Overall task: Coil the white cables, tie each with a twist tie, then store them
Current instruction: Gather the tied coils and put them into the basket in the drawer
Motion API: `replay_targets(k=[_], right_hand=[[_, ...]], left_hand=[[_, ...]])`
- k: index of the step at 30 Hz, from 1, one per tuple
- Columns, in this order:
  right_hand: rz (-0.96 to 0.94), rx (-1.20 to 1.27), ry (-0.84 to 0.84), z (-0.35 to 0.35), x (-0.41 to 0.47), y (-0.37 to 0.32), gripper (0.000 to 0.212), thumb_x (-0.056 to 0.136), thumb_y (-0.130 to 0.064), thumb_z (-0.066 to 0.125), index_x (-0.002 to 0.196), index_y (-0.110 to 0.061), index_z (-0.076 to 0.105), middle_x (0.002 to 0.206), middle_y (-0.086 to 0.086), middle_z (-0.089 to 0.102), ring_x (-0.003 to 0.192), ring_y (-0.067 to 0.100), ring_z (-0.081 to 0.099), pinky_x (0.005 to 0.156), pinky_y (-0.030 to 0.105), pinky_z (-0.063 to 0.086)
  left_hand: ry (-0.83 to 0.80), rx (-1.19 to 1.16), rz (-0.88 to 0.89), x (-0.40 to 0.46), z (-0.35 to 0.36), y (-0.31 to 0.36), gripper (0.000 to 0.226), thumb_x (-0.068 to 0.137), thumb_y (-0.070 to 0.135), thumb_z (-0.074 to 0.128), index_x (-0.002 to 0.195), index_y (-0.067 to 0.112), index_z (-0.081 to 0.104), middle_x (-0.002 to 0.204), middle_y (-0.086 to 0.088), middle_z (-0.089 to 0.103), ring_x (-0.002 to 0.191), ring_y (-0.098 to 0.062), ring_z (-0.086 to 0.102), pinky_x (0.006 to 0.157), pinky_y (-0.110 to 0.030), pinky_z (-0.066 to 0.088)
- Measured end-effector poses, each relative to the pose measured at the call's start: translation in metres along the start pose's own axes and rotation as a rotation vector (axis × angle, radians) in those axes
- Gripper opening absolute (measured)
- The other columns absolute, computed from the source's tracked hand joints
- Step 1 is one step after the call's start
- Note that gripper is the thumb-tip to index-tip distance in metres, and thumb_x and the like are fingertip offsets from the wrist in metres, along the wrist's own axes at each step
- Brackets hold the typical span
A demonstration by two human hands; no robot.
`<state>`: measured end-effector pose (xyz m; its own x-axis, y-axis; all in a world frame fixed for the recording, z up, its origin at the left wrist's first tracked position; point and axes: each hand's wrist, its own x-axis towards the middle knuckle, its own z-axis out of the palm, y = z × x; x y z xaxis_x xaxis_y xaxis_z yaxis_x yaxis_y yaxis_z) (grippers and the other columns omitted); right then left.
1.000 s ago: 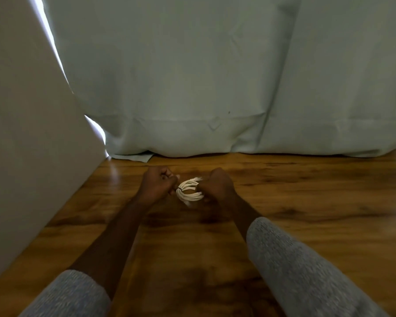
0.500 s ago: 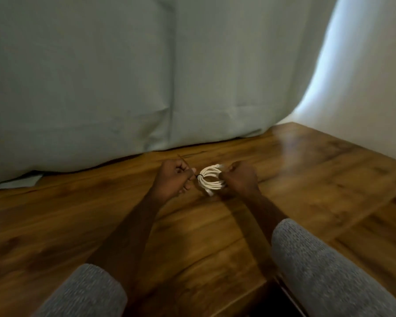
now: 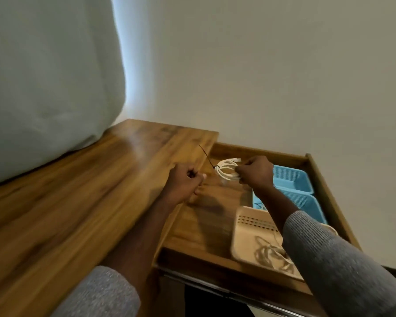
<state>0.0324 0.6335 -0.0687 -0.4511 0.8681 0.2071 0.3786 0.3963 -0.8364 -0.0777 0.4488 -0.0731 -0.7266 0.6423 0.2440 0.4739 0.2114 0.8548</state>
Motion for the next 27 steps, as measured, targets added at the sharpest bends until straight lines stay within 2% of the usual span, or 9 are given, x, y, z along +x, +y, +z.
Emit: replay_targets(k=[3, 6, 9, 11, 14, 17, 22, 27], right_hand=[[0.088, -0.056, 0.087, -0.032, 0.017, 0.038, 0.011, 0.063, -0.021, 0.071, 0.056, -0.013, 0.07, 0.045, 0.0, 0.065, 0.055, 0.018, 0.07, 0.067, 0.043, 0.063], [0.144, -0.119, 0.137, -0.054, 0.035, 0.073, 0.017, 0.072, -0.02, 0.074, 0.058, -0.012, 0.072, 0.043, 0.001, 0.064, 0.049, 0.014, 0.068, 0.067, 0.04, 0.062], [0.189, -0.173, 0.181, -0.068, 0.066, 0.108, 0.015, 0.075, -0.022, 0.077, 0.065, -0.011, 0.074, 0.052, 0.003, 0.068, 0.052, 0.017, 0.07, 0.065, 0.038, 0.063], [0.215, -0.194, 0.194, -0.071, 0.089, 0.126, 0.015, 0.075, -0.024, 0.079, 0.071, -0.011, 0.075, 0.063, 0.006, 0.072, 0.059, 0.02, 0.071, 0.064, 0.035, 0.062], [0.222, -0.213, 0.196, -0.069, 0.126, 0.148, 0.016, 0.076, -0.023, 0.082, 0.078, -0.009, 0.075, 0.072, 0.008, 0.074, 0.061, 0.021, 0.072, 0.058, 0.035, 0.062], [0.236, -0.235, 0.186, -0.06, 0.156, 0.161, 0.015, 0.077, -0.02, 0.081, 0.083, -0.008, 0.075, 0.076, 0.01, 0.074, 0.064, 0.022, 0.071, 0.051, 0.028, 0.056], [0.265, -0.302, 0.145, -0.042, 0.192, 0.181, 0.031, 0.074, -0.024, 0.085, 0.097, -0.007, 0.074, 0.1, 0.015, 0.073, 0.087, 0.03, 0.071, 0.071, 0.04, 0.062], [0.285, -0.353, 0.082, -0.038, 0.2, 0.198, 0.039, 0.077, -0.025, 0.083, 0.107, -0.004, 0.069, 0.109, 0.017, 0.07, 0.097, 0.033, 0.069, 0.076, 0.041, 0.061]], left_hand=[[-0.092, 0.001, 0.031, 0.012, 0.043, 0.012, 0.022, 0.089, 0.017, 0.07, 0.073, 0.004, 0.063, 0.066, -0.005, 0.068, 0.049, -0.016, 0.067, 0.039, -0.016, 0.04], [-0.157, 0.018, 0.044, 0.023, 0.08, 0.018, 0.022, 0.09, 0.018, 0.069, 0.079, 0.0, 0.064, 0.072, -0.011, 0.071, 0.05, -0.016, 0.067, 0.04, -0.015, 0.041], [-0.201, 0.046, 0.068, 0.037, 0.114, 0.021, 0.021, 0.091, 0.018, 0.068, 0.079, 0.0, 0.064, 0.071, -0.014, 0.072, 0.056, -0.025, 0.069, 0.041, -0.011, 0.039], [-0.222, 0.07, 0.067, 0.048, 0.133, 0.021, 0.022, 0.091, 0.019, 0.068, 0.078, 0.002, 0.063, 0.07, -0.014, 0.072, 0.057, -0.025, 0.069, 0.041, -0.012, 0.039], [-0.243, 0.124, 0.053, 0.07, 0.162, 0.018, 0.022, 0.09, 0.022, 0.069, 0.078, 0.005, 0.064, 0.07, -0.012, 0.071, 0.051, -0.016, 0.067, 0.044, -0.018, 0.046], [-0.262, 0.13, 0.067, 0.088, 0.183, 0.015, 0.022, 0.089, 0.02, 0.071, 0.076, 0.004, 0.063, 0.069, -0.012, 0.07, 0.051, -0.016, 0.068, 0.05, -0.027, 0.053], [-0.279, 0.136, 0.081, 0.109, 0.208, 0.009, 0.022, 0.089, 0.019, 0.072, 0.075, 0.005, 0.064, 0.068, -0.012, 0.07, 0.049, -0.013, 0.067, 0.054, -0.033, 0.057], [-0.277, 0.125, 0.089, 0.114, 0.222, 0.008, 0.021, 0.09, 0.017, 0.071, 0.075, 0.004, 0.064, 0.066, -0.014, 0.069, 0.05, -0.016, 0.067, 0.051, -0.036, 0.059]])
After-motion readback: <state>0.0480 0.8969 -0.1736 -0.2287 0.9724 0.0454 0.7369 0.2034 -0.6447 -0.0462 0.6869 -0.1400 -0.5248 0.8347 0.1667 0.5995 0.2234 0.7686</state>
